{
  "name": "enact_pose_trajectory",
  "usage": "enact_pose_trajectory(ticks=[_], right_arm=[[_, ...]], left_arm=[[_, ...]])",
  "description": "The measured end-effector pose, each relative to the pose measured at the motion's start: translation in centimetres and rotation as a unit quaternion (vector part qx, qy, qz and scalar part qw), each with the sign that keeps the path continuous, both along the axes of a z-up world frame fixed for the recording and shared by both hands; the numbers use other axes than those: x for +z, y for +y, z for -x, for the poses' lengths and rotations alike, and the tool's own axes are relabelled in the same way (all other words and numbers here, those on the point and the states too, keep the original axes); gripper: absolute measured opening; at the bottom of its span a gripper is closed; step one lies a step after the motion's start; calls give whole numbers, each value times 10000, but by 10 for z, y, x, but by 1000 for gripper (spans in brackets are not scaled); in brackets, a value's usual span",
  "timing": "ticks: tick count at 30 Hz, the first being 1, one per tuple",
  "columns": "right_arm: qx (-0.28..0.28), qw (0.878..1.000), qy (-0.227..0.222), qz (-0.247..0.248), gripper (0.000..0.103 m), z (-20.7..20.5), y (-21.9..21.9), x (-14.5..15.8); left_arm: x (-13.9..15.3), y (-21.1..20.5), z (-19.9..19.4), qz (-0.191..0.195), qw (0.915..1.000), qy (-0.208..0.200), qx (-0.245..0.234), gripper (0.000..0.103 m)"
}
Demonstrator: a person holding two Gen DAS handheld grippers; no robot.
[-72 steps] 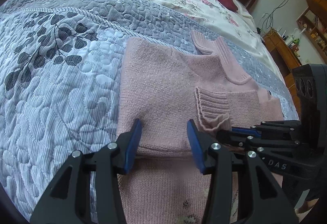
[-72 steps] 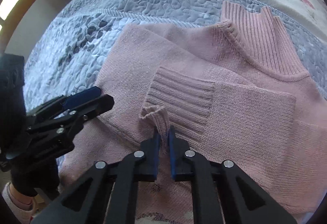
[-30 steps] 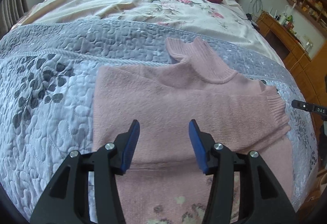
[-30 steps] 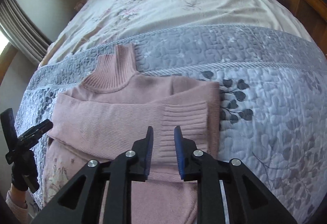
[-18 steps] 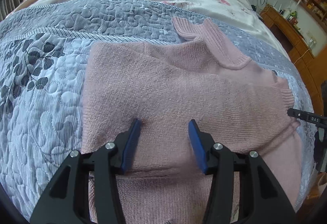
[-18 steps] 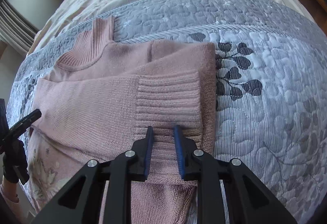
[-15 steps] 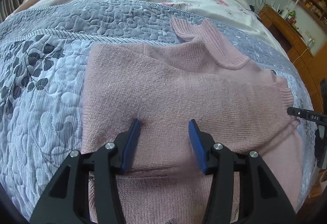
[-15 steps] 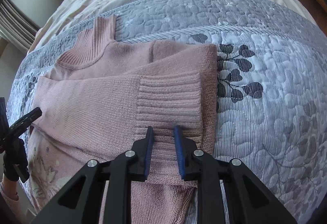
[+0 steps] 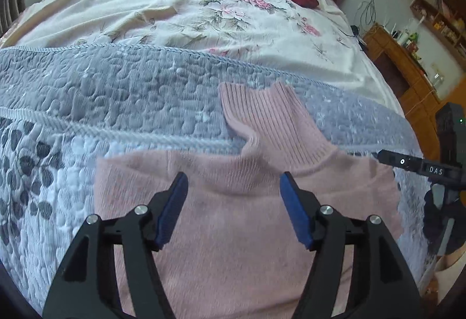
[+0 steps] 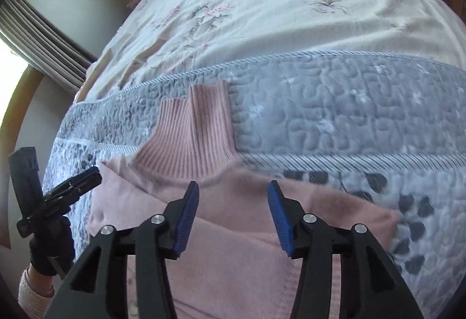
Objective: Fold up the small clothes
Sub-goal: 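Grasp the turtleneck collar with both grippers and lift it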
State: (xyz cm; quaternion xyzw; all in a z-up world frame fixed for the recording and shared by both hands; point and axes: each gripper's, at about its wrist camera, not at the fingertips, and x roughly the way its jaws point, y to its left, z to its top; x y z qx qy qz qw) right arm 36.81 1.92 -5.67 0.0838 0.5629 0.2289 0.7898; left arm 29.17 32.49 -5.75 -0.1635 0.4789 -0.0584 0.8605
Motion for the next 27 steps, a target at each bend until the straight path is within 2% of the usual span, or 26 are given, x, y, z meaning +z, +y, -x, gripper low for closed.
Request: enact_pose_trajectory(ticks=[4, 6, 10, 13, 15, 16, 17, 18, 21, 27], right_arm=[[93, 9998, 129, 139, 54, -42, 35, -19], [103, 9997, 185, 116, 57, -58, 47, -29], [102, 9992, 352, 129, 59, -79, 65, -53], [13, 9991, 379, 179, 60, -87, 71, -68], [-39, 9993, 364, 93, 59, -89, 70, -73], [8, 9995, 327, 31, 55, -89, 70, -74], [87, 9995, 318, -15, 30, -89, 71, -73], [137, 9992, 354, -114, 13, -88, 70, -72], [187, 9989, 22, -434, 10, -78, 59, -52], [524, 9928, -409, -998, 9, -45, 41, -8]], left_arm=[[-23, -7, -58, 430, 9976, 543, 45, 65], [-38, -10, -78, 255, 9968, 749, 146, 64], [-54, -12, -105, 409, 9961, 766, 147, 63], [-60, -17, -116, 695, 9951, 693, 74, 48], [-65, -25, -118, 640, 9956, 681, 38, 36], [-66, -28, -118, 530, 9965, 645, 31, 31], [-66, -29, -117, 461, 9972, 584, 23, 17], [-64, -28, -115, 455, 9977, 500, 27, 7], [-52, -19, -104, 714, 9973, 146, 69, 7], [-19, -17, -75, 872, 9952, -411, -188, 6]])
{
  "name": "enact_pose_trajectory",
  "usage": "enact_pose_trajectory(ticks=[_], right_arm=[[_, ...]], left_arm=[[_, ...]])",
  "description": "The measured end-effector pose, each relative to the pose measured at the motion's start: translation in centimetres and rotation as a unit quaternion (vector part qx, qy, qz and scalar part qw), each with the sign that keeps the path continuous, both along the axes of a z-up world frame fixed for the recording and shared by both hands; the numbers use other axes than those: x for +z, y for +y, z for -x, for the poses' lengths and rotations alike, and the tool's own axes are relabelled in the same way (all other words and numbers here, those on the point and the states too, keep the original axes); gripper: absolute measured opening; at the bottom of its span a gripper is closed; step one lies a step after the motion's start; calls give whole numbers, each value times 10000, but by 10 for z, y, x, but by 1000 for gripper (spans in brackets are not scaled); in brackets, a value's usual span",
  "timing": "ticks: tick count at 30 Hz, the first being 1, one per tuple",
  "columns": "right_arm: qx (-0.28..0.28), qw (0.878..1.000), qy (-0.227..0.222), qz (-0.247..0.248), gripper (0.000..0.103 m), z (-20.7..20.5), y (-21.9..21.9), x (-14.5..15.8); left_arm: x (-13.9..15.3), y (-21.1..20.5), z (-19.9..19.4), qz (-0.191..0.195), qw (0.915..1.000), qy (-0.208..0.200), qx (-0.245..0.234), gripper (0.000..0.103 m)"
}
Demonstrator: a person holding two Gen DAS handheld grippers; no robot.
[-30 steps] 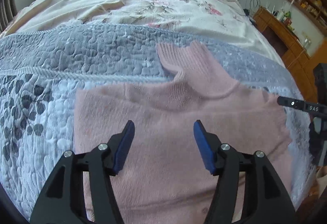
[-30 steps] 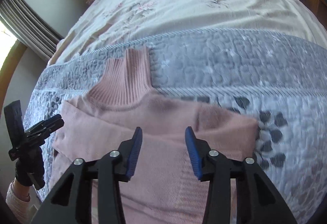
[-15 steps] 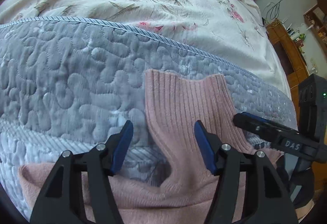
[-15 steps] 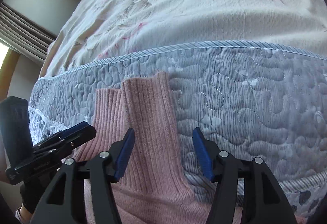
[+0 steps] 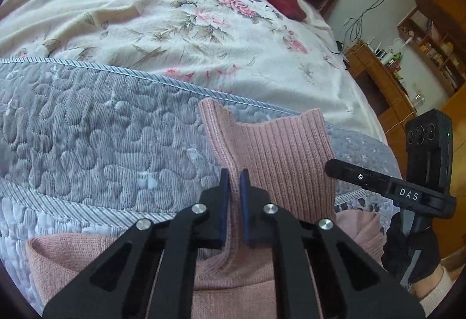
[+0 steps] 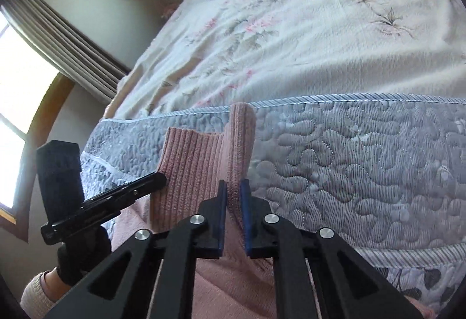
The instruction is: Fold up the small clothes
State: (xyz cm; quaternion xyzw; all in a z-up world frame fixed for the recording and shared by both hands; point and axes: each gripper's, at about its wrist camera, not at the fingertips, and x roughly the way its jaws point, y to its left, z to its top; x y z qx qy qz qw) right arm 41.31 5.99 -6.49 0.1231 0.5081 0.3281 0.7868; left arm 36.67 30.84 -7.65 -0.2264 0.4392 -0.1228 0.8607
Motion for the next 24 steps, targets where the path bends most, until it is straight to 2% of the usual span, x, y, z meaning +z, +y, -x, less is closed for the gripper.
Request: enact_pose_trajectory(ticks=[3, 6, 12, 17, 22, 24], right_arm=[[290, 9993, -228, -27, 9, 25, -6, 19], [446, 9984, -334, -36, 9, 51, -15, 28], [573, 9974, -445, -21, 9, 94, -39, 33], [739, 9967, -277, 170, 10, 124, -49, 21], [554, 9974, -152, 444, 22, 114, -42, 12], [448, 9978, -88, 489, 40, 94, -32, 11]], left_arm=[[16, 0, 24, 206, 9992, -298, -172, 6], [23, -2, 50, 141, 9980, -463, -405, 6], [18, 7, 104, 148, 9970, -422, -634, 6], [6, 22, 144, 150, 9970, -328, -682, 5], [-9, 33, 155, 23, 9983, -62, -584, 13], [-8, 38, 146, 197, 9988, -52, -435, 24]])
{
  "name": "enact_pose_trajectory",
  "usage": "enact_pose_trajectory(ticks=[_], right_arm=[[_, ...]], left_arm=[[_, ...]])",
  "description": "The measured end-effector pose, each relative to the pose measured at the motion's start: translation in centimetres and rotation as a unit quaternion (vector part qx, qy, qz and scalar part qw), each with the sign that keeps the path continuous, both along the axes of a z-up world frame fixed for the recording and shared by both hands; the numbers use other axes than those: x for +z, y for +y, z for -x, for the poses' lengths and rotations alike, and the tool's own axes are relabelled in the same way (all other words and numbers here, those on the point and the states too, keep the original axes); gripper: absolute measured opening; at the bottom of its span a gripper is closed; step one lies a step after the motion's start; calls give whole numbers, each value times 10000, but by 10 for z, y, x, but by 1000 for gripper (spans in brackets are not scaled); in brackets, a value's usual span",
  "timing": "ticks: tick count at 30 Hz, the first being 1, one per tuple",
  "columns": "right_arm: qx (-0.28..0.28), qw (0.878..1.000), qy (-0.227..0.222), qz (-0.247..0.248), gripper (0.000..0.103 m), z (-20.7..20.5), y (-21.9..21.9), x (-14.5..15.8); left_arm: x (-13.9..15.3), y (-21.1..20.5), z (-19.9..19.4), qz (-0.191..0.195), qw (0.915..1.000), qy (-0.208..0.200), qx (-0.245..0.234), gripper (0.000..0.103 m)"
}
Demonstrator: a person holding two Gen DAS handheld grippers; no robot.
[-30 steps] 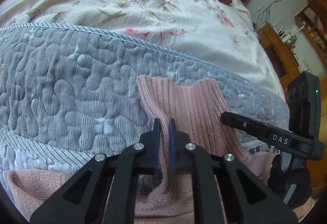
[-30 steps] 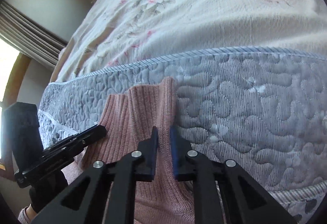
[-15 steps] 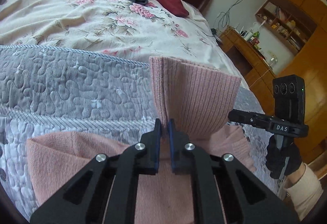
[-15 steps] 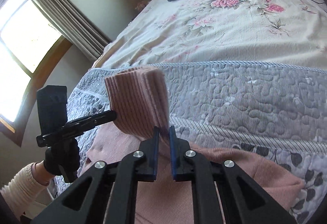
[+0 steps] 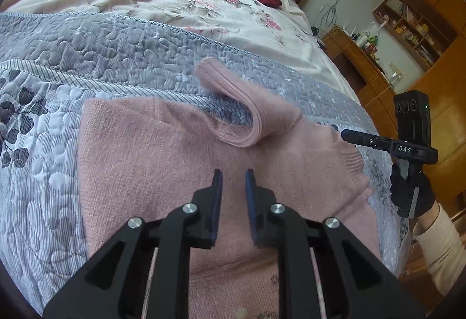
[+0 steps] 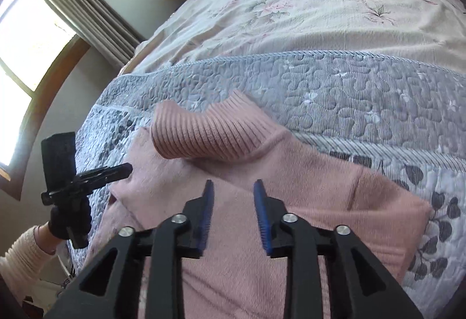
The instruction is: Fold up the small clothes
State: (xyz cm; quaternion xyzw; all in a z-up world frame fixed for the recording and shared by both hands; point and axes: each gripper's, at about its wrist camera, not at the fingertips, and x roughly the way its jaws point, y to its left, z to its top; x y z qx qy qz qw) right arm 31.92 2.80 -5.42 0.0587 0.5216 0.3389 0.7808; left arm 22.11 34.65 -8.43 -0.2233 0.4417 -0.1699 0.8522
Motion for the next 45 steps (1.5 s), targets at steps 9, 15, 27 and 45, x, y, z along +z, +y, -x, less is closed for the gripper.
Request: enact_pose_trajectory(ticks=[9, 15, 27, 45], right_arm=[[-346, 9970, 535, 439, 48, -113, 77, -40], [-49, 9918, 656, 1100, 52, -127, 130, -76], [365, 9985, -404, 113, 10, -60, 76, 12], [845, 9962, 212, 50, 18, 103, -27, -11]], left_arm=[[5, -3, -73, 533, 9973, 15, 502, 46], [-13, -6, -125, 1001, 9907, 656, 646, 51], [4, -27, -97, 755, 9965, 197, 284, 8], [-5, -32, 46, 87, 9954, 352, -887, 23]])
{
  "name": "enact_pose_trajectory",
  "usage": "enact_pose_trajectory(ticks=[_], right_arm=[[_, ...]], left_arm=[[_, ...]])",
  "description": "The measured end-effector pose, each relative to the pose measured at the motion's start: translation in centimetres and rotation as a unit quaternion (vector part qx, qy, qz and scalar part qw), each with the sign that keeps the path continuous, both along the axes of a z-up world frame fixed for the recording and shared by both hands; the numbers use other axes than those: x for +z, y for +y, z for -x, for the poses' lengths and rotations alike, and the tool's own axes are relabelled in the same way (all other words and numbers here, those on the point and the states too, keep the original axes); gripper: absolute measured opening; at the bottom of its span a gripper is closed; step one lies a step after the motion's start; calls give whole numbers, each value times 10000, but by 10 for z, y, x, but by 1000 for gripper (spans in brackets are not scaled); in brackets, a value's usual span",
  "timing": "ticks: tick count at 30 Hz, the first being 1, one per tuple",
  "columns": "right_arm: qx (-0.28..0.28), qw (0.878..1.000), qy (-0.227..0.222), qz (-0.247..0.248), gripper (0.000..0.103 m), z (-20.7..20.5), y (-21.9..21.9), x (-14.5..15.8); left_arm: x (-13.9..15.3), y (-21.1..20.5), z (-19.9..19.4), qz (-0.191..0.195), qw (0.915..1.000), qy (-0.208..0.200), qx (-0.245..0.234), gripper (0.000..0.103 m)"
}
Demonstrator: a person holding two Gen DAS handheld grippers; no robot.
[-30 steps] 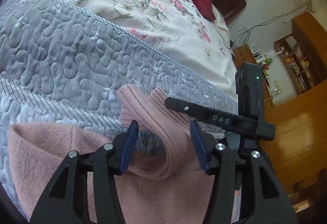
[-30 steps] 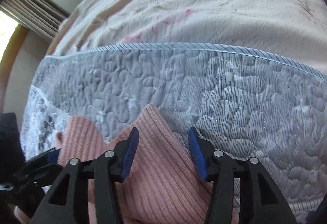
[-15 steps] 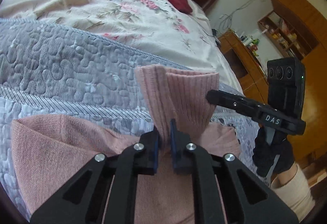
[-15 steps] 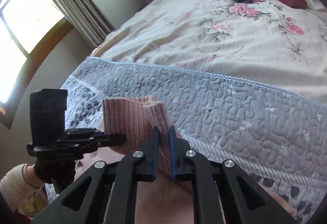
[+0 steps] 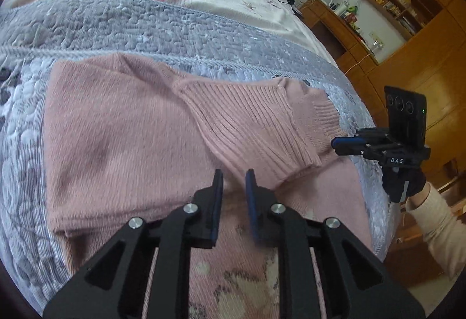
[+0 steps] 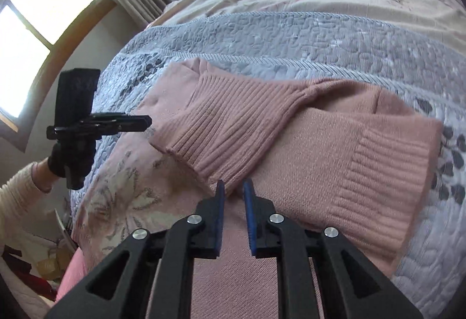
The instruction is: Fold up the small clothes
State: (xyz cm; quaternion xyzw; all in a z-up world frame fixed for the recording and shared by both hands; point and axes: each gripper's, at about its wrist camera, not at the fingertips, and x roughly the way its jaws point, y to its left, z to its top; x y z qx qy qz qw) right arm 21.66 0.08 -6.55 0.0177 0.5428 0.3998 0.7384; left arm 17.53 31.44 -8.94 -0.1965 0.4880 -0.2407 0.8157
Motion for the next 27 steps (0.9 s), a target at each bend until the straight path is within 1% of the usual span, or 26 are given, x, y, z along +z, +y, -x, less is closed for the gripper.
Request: enact_pose_trajectory(ticks=[1, 2, 3, 4, 6, 7, 8, 10, 11, 12, 13, 14, 15, 18, 21, 24, 27], right_arm=[[-133, 9996, 161, -214, 21, -1, -5, -1], [-305, 9982, 294, -431, 25, -5, -9, -2], [-501, 9963, 412, -568, 30, -10, -11, -4], [-638, 9944, 525, -651, 31, -15, -12, -6], [-877, 9905, 772, -732, 34, -26, -9, -15], [-941, 9881, 939, -768, 34, -30, -6, -22], [-983, 9862, 1101, -753, 34, -33, -2, -30], [-1021, 9840, 1336, -591, 34, -37, 8, -45], [-985, 9835, 1401, -588, 33, -36, 13, -51], [-948, 9836, 1410, -611, 30, -36, 18, -53], [-912, 9842, 1383, -619, 26, -36, 21, -53], [-890, 9847, 1363, -627, 18, -36, 23, -51], [-903, 9851, 1316, -645, 13, -36, 22, -48], [-942, 9868, 1148, -646, 11, -33, 15, -37], [-871, 9888, 1067, -570, 10, -25, 10, -32], [-792, 9913, 1012, -298, 10, -19, 11, -40], [-862, 9899, 1093, -264, 10, -18, 13, -53]], left_arm=[[-1, 2, 1, 129, 9999, 56, 57, 29], [-1, 5, 0, 277, 9994, 126, 139, 42], [-3, 7, -2, 456, 9985, 206, 212, 48], [-5, 8, -4, 645, 9970, 305, 287, 48], [-16, 8, -14, 986, 9922, 627, 425, 52], [-23, 6, -18, 999, 9901, 835, 521, 51], [-29, 4, -23, 1036, 9883, 959, 581, 50], [-38, 0, -31, 1105, 9863, 1052, 626, 37], [-41, -2, -34, 1121, 9861, 1072, 602, 21], [-42, -6, -37, 1134, 9862, 1072, 555, 9], [-41, -9, -38, 1083, 9872, 1043, 537, 8], [-38, -11, -40, 980, 9889, 989, 515, 8], [-35, -13, -40, 920, 9905, 907, 479, 8], [-22, -7, -39, 752, 9940, 685, 401, 8], [-18, 4, -34, 593, 9958, 629, 300, 7], [-24, 7, -29, 463, 9962, 701, 228, 7], [-37, 8, -26, 237, 9966, 755, 214, 8]])
